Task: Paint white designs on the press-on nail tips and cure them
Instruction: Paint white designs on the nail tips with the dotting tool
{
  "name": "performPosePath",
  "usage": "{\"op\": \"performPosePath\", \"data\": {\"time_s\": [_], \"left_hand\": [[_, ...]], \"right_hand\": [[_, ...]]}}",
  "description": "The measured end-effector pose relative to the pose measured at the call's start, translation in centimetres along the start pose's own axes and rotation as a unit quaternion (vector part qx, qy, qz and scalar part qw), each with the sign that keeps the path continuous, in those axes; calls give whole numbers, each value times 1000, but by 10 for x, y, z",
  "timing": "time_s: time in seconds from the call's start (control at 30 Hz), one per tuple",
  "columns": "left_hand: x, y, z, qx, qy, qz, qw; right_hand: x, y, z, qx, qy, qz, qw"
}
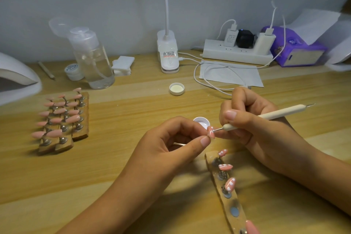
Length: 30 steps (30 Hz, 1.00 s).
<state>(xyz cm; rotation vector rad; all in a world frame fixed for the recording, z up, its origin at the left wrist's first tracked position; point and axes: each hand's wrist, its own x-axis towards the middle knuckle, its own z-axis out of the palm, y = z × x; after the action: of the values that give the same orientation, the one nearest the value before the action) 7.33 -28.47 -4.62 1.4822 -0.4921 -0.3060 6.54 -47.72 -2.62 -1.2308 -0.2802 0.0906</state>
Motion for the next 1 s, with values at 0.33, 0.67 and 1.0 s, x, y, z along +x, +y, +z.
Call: {"op": "performPosePath", "data": {"time_s": [0.33, 0.67, 1.0], "left_hand": [[-2, 6, 2, -14, 13, -14, 1000], [2, 5, -5, -105, 79, -25, 991], [2, 6, -5, -125, 93, -29, 987]], "right_hand": [[2, -1, -4, -29, 48, -71, 996], [0, 4, -5, -300, 90, -131, 940], [5, 17, -7, -456, 19, -119, 882]]}}
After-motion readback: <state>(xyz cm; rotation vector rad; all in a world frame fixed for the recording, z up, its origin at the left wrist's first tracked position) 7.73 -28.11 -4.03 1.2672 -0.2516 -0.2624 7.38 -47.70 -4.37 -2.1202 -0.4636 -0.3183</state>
